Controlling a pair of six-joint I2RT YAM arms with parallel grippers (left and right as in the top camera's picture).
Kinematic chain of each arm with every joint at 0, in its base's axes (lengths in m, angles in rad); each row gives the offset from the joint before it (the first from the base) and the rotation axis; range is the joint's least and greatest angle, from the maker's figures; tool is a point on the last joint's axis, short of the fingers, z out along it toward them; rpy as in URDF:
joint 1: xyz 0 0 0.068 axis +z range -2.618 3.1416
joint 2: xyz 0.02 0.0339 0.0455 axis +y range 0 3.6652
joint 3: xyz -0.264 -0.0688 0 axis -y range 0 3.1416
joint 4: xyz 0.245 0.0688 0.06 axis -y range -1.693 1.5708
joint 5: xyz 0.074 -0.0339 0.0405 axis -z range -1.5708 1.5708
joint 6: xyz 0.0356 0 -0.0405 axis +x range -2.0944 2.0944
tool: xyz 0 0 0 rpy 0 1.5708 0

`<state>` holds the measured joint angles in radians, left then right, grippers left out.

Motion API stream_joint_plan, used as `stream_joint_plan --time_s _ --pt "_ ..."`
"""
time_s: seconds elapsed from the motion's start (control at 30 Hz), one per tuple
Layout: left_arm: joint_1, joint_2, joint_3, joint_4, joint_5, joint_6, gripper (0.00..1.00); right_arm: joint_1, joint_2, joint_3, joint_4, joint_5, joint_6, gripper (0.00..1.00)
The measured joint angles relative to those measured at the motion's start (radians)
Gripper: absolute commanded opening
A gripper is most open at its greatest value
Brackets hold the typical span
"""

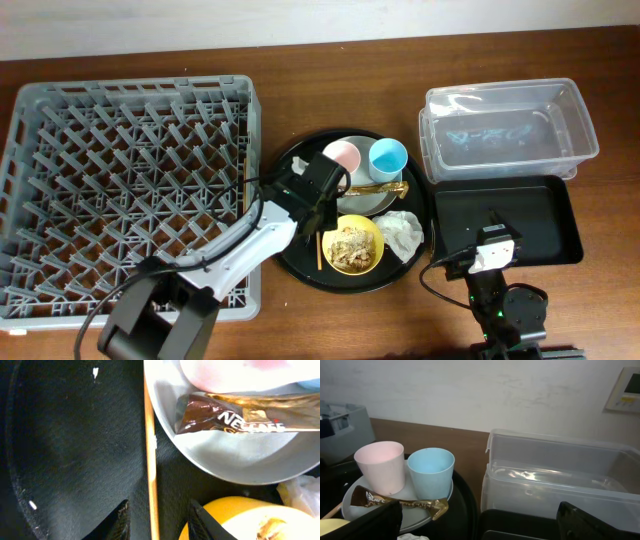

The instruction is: Sort waste into correct bins and load items into the dishwasher rack

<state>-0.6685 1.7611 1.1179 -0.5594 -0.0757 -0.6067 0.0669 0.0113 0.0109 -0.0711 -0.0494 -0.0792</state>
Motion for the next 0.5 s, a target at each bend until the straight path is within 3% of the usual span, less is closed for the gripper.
stream_joint_plan --time_s 0.27,0.43,0.5 --pt "0.011 0.122 0.0 0.077 -0.008 -0.003 0.27 0.0 0.0 0.0 0.0 0.0 0.0 0.99" --pt "0.014 0.127 0.0 0.081 -0.037 -0.002 0.01 0.0 0.0 0.0 0.0 0.0 0.0 0.99" --pt "0.016 0.129 0.0 0.081 -0.041 -0.006 0.0 0.0 0.0 0.0 0.0 0.0 0.0 0.99"
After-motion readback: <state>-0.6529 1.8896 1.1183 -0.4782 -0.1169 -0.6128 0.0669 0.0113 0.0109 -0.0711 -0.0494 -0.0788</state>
